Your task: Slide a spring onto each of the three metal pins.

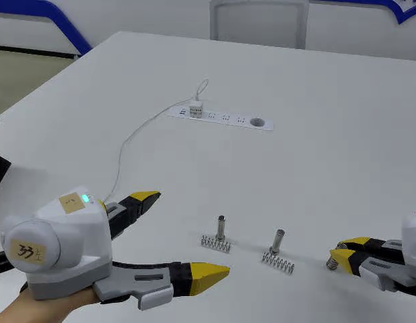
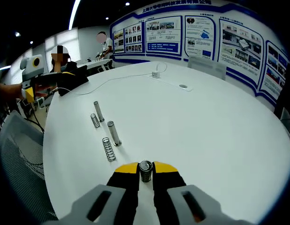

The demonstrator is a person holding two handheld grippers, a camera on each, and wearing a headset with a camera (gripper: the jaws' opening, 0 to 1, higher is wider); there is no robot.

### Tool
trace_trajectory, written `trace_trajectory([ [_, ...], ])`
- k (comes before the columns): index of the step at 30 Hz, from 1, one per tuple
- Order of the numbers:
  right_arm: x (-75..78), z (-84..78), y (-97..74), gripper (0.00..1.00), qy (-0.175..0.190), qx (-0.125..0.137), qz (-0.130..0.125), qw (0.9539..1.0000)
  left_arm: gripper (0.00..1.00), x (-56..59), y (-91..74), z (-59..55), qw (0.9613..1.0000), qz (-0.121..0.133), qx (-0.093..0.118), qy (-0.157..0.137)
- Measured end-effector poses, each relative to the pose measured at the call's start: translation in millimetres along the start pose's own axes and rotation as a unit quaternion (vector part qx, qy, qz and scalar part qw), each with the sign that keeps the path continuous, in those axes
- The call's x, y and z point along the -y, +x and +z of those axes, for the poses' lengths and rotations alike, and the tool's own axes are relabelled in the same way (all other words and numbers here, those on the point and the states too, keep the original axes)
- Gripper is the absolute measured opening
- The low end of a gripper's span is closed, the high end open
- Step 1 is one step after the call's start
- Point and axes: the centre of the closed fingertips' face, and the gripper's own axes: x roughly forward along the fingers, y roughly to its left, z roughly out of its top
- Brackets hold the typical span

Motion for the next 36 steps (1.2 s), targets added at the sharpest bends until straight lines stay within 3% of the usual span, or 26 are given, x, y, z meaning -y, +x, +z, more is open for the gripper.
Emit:
trace_trajectory([
  [11,-1.7,0.5,3.5,0.11,-0.008,-0.003,0.001,1.0,1.0,-1.9,-1.5,-3.6,1.0,0.002,-0.005,-0.001],
  [21,-3.0,0.5,1.7,0.12,0.009,-0.005,-0.003,0.9999,1.0,0.8,-1.2,-2.4,1.0,-0.002,-0.006,0.001],
  [29,-1.1,8.5,-6.9,0.17,-0.004,0.004,-0.015,0.9999,1.0,2.8,-2.0,0.5,0.9999,-0.006,-0.004,0.007],
  [36,-2.4,24.0,-20.3,0.19,0.0,0.026,-0.019,0.9995,1.0,4.7,-4.1,9.7,0.9999,-0.01,0.012,-0.001],
])
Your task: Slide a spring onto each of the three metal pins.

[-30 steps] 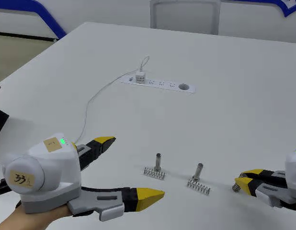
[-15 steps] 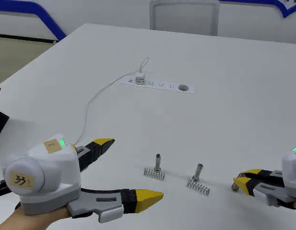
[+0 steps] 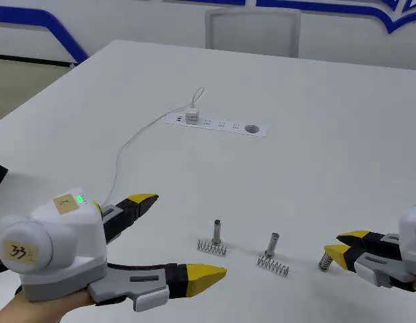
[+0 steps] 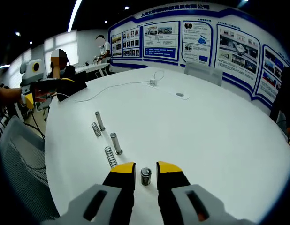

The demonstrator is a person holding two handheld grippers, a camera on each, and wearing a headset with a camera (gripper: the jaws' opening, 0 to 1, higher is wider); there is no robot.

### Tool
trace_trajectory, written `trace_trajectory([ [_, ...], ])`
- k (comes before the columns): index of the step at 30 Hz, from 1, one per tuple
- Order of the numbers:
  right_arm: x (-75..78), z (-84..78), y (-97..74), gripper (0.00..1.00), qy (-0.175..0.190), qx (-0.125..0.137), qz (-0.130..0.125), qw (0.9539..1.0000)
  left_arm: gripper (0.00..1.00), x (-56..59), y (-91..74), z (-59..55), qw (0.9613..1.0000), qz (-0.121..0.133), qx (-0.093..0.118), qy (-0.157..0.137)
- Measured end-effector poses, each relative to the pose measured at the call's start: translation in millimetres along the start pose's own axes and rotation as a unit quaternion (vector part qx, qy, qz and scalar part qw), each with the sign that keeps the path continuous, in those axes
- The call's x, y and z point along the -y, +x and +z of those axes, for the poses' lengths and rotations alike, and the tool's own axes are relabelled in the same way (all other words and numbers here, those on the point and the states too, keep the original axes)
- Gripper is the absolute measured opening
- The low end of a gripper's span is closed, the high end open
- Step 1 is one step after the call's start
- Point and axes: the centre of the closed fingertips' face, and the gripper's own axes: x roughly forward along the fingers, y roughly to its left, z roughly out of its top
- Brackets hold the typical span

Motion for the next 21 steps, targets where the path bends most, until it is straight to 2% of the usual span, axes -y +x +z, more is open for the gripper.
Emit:
trace_trajectory([
  [3,3.0,5.3,-5.2,0.23,0.006,0.006,-0.015,0.9998,0.99,1.0,0.2,-0.2,1.0,-0.003,-0.002,0.005],
  [9,-7.4,12.9,-9.8,0.25,0.026,0.023,-0.004,0.9994,0.99,2.9,1.3,0.5,0.9999,-0.007,-0.004,0.011],
  [16,-36.8,18.2,-5.9,0.24,0.006,0.026,0.031,0.9992,0.99,6.4,4.0,5.7,0.9999,-0.01,0.003,0.012],
  [21,-48.8,16.6,-1.2,0.24,0.002,0.02,0.043,0.9989,0.99,3.7,-0.4,2.5,0.9999,-0.005,-0.002,0.015],
])
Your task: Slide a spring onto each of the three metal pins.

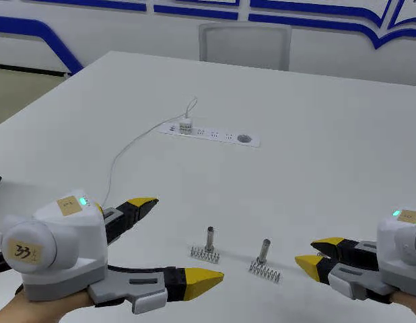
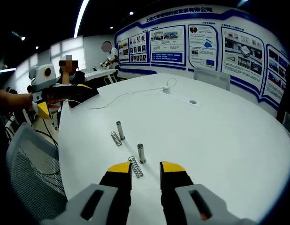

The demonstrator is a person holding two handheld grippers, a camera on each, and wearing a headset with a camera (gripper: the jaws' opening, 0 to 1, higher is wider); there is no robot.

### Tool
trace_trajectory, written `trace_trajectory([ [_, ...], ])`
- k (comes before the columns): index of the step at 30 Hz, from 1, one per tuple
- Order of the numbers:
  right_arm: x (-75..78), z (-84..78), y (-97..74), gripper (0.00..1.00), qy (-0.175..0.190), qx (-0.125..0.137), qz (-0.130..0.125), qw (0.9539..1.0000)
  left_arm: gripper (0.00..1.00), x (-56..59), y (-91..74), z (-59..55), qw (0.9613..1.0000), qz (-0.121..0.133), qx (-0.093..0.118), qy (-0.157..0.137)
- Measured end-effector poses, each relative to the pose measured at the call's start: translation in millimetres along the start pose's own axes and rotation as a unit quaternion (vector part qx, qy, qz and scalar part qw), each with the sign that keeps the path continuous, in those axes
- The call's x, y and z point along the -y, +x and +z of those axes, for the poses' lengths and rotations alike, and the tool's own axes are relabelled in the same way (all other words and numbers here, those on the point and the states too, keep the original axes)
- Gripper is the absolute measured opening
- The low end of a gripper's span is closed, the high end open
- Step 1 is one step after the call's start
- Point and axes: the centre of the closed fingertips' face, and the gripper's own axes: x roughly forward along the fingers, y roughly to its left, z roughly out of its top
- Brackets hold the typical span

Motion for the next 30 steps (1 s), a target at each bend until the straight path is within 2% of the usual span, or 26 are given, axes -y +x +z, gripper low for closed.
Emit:
trace_trajectory([
  [8,-12.7,-4.0,7.0,0.24,-0.001,-0.005,0.018,0.9998,0.99,-8.2,-9.1,-2.6,0.9999,0.011,0.0,-0.006],
  [15,-17.1,-9.7,13.6,0.24,-0.009,-0.017,0.024,0.9995,0.98,-9.5,-10.2,-8.3,0.9999,0.006,-0.006,-0.012],
  [20,-20.9,-17.6,18.8,0.24,-0.016,-0.03,0.031,0.9989,0.98,-10.0,-10.2,-6.7,0.9998,0.006,-0.003,-0.02],
  [30,-27.8,-30.6,32.6,0.24,-0.027,-0.054,0.046,0.9971,0.98,-11.8,-9.0,-16.3,0.9996,0.007,-0.016,-0.022],
])
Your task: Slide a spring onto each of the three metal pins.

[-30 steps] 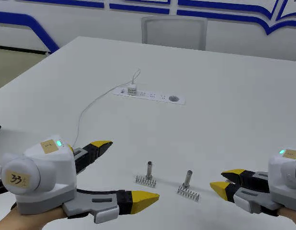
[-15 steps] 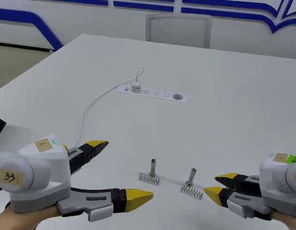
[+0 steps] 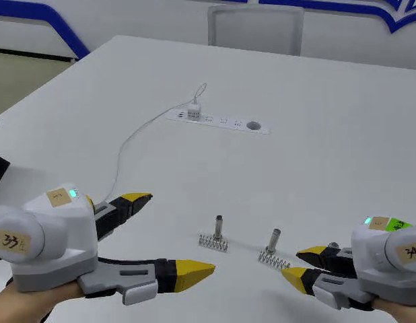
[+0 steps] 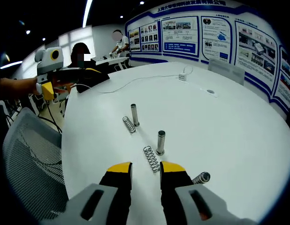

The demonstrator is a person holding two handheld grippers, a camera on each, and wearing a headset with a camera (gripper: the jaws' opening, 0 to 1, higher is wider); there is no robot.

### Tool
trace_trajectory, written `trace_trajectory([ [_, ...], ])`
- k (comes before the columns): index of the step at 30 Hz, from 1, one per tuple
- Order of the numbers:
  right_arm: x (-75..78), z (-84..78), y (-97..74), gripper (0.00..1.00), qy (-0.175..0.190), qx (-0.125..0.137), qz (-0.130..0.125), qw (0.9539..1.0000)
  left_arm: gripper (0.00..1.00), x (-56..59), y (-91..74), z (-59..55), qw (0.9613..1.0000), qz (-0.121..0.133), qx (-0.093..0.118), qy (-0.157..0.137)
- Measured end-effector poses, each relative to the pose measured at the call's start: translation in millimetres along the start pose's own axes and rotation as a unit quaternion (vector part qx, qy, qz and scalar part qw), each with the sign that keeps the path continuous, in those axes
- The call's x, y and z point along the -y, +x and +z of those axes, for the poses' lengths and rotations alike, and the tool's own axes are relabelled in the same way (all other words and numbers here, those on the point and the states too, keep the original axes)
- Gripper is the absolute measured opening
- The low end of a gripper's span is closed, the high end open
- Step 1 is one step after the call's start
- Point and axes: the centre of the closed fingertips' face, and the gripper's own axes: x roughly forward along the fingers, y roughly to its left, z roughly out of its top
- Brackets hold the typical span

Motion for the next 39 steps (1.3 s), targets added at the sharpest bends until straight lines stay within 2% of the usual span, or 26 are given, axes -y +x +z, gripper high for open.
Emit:
trace_trajectory([
  [4,-0.8,-2.2,6.4,0.24,-0.008,-0.009,0.006,0.9999,0.98,0.4,0.2,-2.3,1.0,0.0,-0.002,-0.003],
  [10,11.9,-8.3,23.5,0.23,-0.025,-0.03,-0.012,0.9991,0.98,-0.4,0.7,-8.4,0.9999,0.0,-0.01,-0.006],
  [15,11.2,-9.9,30.2,0.22,-0.023,-0.032,0.0,0.9992,0.98,-3.6,-1.0,-10.7,0.9999,0.001,-0.013,-0.007],
  [22,13.9,-16.7,32.4,0.2,-0.023,-0.045,0.003,0.9987,0.97,-6.0,-1.9,-12.1,0.9998,0.003,-0.015,-0.01],
  [24,10.7,-17.1,32.4,0.2,-0.008,-0.041,0.015,0.999,0.97,-4.9,-1.5,-12.7,0.9998,0.001,-0.016,-0.011],
  [39,10.2,-25.9,35.5,0.15,-0.024,-0.056,0.019,0.9979,0.96,-1.8,-3.2,-10.7,0.9998,-0.006,-0.019,-0.005],
])
